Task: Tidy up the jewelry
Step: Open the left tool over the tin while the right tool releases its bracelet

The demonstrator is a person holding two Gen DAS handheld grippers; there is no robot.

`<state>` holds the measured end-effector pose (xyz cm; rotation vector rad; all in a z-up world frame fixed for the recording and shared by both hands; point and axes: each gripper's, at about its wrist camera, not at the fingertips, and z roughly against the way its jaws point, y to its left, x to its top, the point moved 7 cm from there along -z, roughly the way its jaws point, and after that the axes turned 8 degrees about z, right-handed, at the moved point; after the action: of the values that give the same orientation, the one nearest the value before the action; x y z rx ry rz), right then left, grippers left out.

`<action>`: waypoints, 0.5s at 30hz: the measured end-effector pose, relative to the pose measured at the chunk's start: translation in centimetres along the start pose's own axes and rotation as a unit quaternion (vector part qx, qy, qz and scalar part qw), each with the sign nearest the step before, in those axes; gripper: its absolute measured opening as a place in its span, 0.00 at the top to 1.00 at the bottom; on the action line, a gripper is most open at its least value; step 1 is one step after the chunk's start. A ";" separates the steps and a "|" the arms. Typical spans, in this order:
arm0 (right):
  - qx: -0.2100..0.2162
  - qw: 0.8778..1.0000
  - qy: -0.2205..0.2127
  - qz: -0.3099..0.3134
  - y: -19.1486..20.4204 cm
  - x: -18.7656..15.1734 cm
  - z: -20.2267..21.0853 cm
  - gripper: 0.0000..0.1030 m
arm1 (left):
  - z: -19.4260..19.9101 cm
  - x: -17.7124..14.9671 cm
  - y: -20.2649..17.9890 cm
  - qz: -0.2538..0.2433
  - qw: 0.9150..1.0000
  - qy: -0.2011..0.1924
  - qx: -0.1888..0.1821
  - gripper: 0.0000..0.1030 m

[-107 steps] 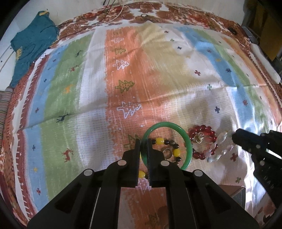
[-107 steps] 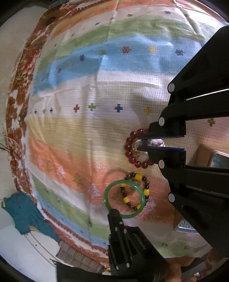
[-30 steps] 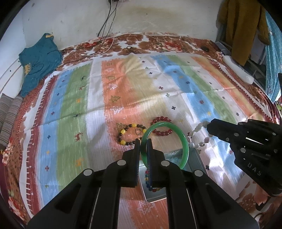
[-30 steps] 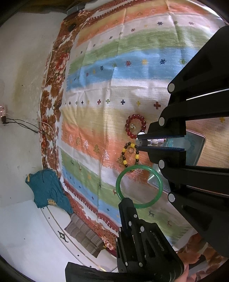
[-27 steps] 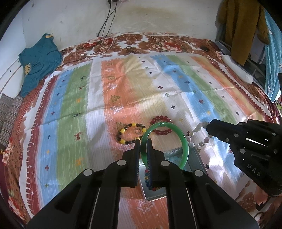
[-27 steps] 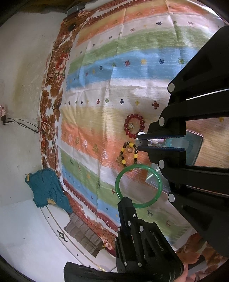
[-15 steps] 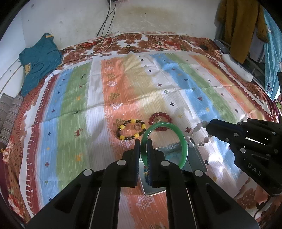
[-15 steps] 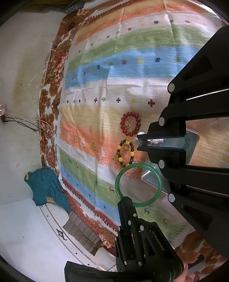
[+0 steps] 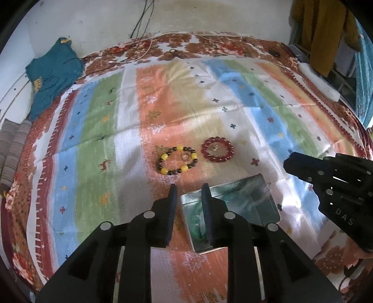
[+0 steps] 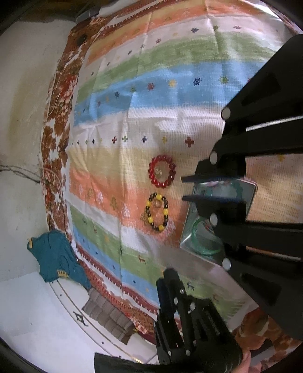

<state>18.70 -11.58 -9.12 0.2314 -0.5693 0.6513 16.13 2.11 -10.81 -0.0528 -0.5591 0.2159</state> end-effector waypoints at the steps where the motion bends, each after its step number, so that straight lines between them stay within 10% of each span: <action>1: -0.003 1.000 0.000 -0.003 -0.2 0.0 -0.1 0.67 | 0.0 0.1 0.3 0.003 1.000 -0.001 0.002 0.80; 15: -0.023 0.999 0.022 -0.017 -1.9 -0.1 -1.4 0.52 | -0.8 0.9 2.3 0.033 0.999 0.003 0.017 0.63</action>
<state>20.42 -12.53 -10.40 0.1823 -0.5368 0.6078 16.81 4.56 -11.27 -0.0390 -0.5485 0.2899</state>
